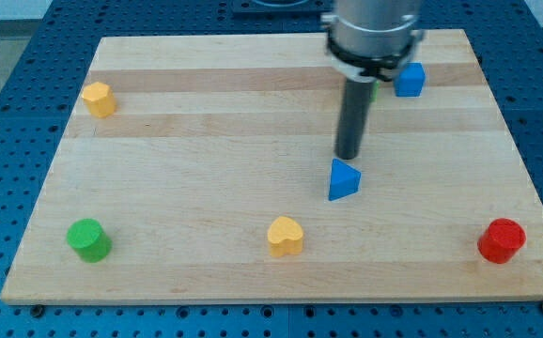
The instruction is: Place blue triangle to the right middle of board
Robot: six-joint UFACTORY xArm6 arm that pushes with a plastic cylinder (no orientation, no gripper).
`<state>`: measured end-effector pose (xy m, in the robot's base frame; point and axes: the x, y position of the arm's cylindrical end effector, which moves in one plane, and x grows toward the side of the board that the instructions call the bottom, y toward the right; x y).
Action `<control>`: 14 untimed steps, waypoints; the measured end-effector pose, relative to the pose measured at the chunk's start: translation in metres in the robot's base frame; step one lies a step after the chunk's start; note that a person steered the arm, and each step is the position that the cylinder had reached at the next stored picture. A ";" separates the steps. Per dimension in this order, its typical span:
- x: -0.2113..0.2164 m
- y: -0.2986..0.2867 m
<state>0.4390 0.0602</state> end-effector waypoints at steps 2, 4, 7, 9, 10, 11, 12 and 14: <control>0.061 -0.036; 0.063 -0.009; -0.005 0.111; 0.003 0.085; -0.040 0.087; -0.075 0.123; -0.066 0.125; 0.000 0.126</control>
<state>0.4387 0.1864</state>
